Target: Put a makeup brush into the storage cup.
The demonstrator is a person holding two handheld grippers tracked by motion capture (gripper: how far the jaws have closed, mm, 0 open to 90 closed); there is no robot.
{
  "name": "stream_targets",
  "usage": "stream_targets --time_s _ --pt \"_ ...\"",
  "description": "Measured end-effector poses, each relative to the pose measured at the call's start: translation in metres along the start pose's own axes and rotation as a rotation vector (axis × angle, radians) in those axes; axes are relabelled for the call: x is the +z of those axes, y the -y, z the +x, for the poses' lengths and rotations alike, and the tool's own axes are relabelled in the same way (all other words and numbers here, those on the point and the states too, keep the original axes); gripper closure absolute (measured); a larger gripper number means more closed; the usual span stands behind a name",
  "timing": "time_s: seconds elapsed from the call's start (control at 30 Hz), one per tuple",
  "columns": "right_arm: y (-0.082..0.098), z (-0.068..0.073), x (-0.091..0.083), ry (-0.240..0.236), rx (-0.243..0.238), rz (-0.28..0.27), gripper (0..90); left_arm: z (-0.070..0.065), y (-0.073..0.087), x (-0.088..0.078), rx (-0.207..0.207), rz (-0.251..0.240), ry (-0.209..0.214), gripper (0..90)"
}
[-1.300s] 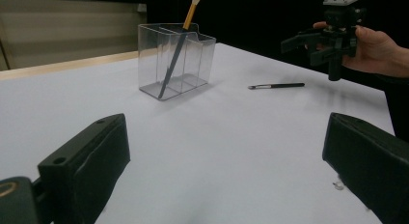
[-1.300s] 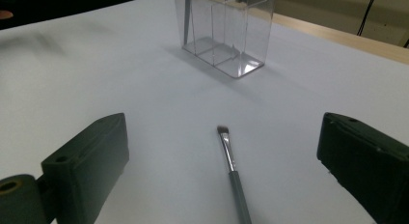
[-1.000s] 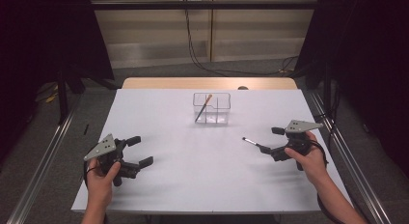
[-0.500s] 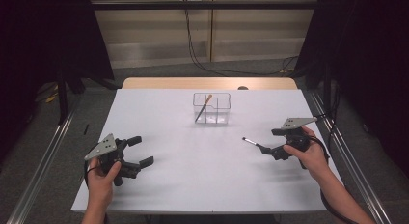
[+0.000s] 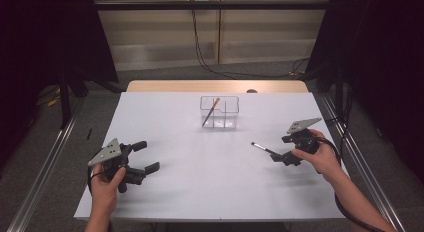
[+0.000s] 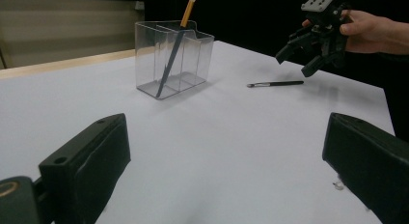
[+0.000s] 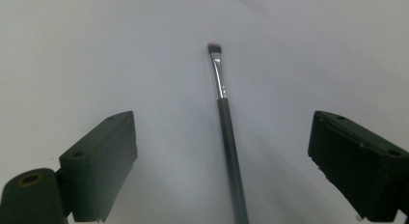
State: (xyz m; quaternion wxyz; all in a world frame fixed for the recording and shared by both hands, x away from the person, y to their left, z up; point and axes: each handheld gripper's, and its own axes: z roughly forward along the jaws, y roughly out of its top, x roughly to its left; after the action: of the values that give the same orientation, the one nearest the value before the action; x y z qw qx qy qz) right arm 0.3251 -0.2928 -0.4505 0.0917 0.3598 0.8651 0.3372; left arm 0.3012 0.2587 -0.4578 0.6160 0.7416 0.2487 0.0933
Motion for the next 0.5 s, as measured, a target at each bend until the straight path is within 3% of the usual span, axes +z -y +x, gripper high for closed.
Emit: stream_targets --time_s 0.5 --pt "-0.0105 -0.003 -0.0001 -0.006 -0.032 0.151 10.7 -0.0004 -0.0006 0.0008 0.003 -0.001 0.002 2.8"
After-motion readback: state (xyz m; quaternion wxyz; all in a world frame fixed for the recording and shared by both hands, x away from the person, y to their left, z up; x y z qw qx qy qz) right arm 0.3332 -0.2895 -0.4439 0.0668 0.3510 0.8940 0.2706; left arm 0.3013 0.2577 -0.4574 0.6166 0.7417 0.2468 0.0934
